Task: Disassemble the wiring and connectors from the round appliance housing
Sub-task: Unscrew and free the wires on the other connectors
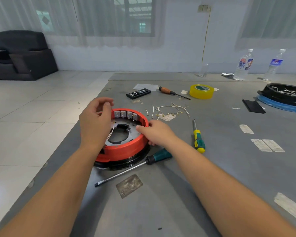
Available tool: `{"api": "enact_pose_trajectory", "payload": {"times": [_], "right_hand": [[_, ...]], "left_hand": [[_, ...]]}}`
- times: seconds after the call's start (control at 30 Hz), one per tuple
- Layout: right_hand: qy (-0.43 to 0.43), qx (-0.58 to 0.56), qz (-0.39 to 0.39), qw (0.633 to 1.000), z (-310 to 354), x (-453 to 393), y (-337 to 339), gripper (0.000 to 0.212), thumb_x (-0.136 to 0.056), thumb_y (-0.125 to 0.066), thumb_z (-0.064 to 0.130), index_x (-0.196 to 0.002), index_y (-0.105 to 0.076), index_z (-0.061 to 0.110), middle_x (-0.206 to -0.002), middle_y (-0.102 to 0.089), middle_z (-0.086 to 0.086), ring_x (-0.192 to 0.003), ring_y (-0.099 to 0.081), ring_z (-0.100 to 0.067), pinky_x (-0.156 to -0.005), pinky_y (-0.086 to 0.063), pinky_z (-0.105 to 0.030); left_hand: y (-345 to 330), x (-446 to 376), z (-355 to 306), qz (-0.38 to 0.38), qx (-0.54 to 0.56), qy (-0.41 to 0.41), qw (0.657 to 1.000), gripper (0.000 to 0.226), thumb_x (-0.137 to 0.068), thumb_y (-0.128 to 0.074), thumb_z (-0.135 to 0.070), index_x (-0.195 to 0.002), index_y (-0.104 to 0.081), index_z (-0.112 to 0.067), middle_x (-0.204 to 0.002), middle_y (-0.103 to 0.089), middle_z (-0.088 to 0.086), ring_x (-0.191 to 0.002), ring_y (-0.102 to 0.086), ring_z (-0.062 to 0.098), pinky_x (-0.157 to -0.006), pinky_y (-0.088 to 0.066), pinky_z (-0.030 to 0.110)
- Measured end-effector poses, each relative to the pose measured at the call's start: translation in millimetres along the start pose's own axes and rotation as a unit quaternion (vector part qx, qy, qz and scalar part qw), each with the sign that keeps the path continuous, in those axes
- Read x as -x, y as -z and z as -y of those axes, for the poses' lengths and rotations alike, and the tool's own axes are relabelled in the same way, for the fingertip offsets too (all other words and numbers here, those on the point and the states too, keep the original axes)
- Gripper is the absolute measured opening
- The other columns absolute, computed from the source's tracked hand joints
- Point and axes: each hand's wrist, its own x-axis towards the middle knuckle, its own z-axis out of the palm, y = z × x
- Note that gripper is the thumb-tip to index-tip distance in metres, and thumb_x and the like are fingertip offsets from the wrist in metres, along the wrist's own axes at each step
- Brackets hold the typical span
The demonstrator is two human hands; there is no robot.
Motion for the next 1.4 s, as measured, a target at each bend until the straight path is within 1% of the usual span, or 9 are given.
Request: {"api": "enact_pose_trajectory", "payload": {"times": [0.23,0.33,0.57,0.73,0.87,0.97,1.07,1.2,1.4], "right_hand": [[-0.040,0.005,0.006,0.999,9.3,4.3,-2.5,0.029,-0.085,-0.048,0.035,-0.089,-0.066,0.012,-0.057,-0.071,-0.008,-0.048,-0.070,-0.017,-0.054,-0.051,-0.025],[-0.039,-0.023,0.005,0.999,8.7,2.9,-1.6,0.026,-0.084,-0.049,0.033,-0.087,-0.062,0.011,-0.058,-0.072,-0.006,-0.051,-0.072,-0.021,-0.050,-0.051,-0.023],[-0.007,-0.036,-0.009,0.999,9.3,-0.3,1.2,0.021,-0.085,-0.052,0.027,-0.084,-0.061,0.008,-0.063,-0.073,-0.012,-0.050,-0.072,-0.025,-0.052,-0.058,-0.030],[0.059,-0.042,-0.056,0.996,14.6,-5.7,6.0,0.014,-0.084,-0.053,0.020,-0.079,-0.060,0.010,-0.064,-0.071,-0.006,-0.048,-0.070,-0.023,-0.053,-0.060,-0.034],[0.116,-0.027,-0.106,0.987,21.8,-12.6,11.7,0.021,-0.084,-0.054,0.022,-0.097,-0.068,0.014,-0.081,-0.072,-0.012,-0.075,-0.072,-0.033,-0.071,-0.061,-0.051],[0.131,-0.034,-0.126,0.983,24.6,-14.5,12.8,0.021,-0.084,-0.052,0.021,-0.097,-0.069,0.018,-0.083,-0.070,-0.013,-0.078,-0.070,-0.035,-0.071,-0.060,-0.052],[0.133,-0.028,-0.142,0.981,24.4,-17.2,11.8,0.021,-0.084,-0.052,0.020,-0.097,-0.068,0.016,-0.082,-0.069,-0.011,-0.078,-0.069,-0.035,-0.071,-0.060,-0.052],[0.136,-0.012,-0.174,0.975,21.3,-20.4,10.1,0.015,-0.084,-0.050,0.021,-0.088,-0.064,0.019,-0.077,-0.068,-0.003,-0.075,-0.065,-0.027,-0.070,-0.057,-0.048],[0.156,-0.019,-0.196,0.968,15.3,-22.4,1.6,0.017,-0.096,-0.049,0.025,-0.095,-0.065,0.019,-0.082,-0.069,-0.002,-0.080,-0.064,-0.025,-0.076,-0.056,-0.047]], "left_hand": [[32.8,7.8,24.4,-0.033,-0.039,0.054,0.997,0.018,-0.098,-0.061,-0.021,-0.110,-0.072,-0.028,-0.107,-0.071,-0.016,-0.090,-0.063,-0.013,-0.079,-0.042,0.002],[42.9,23.3,48.8,-0.016,-0.079,0.127,0.989,0.032,-0.099,-0.065,-0.026,-0.131,-0.063,-0.025,-0.126,-0.060,-0.011,-0.112,-0.055,0.003,-0.097,-0.039,0.024],[46.5,32.8,62.9,0.003,0.021,0.189,0.982,0.041,-0.105,-0.063,-0.037,-0.142,-0.050,-0.026,-0.138,-0.056,-0.009,-0.127,-0.054,0.013,-0.100,-0.041,0.025],[46.2,38.2,57.2,-0.004,0.114,0.238,0.965,0.074,-0.091,-0.070,-0.052,-0.151,-0.038,-0.024,-0.152,-0.050,0.002,-0.136,-0.054,0.020,-0.120,-0.040,0.046],[45.9,37.6,52.7,-0.006,0.304,0.337,0.891,0.082,-0.098,-0.075,-0.025,-0.162,-0.023,-0.032,-0.142,-0.065,0.003,-0.124,-0.065,0.018,-0.118,-0.043,0.050],[51.4,37.3,55.4,0.042,0.302,0.369,0.878,0.083,-0.089,-0.082,-0.031,-0.157,-0.041,-0.006,-0.130,-0.073,0.013,-0.118,-0.071,0.025,-0.103,-0.057,0.045],[54.5,39.2,52.1,0.074,0.299,0.356,0.882,0.075,-0.074,-0.087,-0.038,-0.134,-0.056,-0.008,-0.096,-0.080,0.006,-0.091,-0.079,0.025,-0.079,-0.066,0.042],[52.9,43.1,51.0,0.097,0.307,0.353,0.879,0.096,-0.065,-0.094,-0.032,-0.147,-0.045,-0.020,-0.111,-0.081,0.007,-0.103,-0.078,0.032,-0.100,-0.059,0.054],[46.8,45.9,51.1,0.096,0.340,0.330,0.875,0.085,-0.072,-0.088,-0.020,-0.145,-0.046,-0.031,-0.119,-0.079,0.007,-0.110,-0.076,0.032,-0.090,-0.064,0.047]]}}
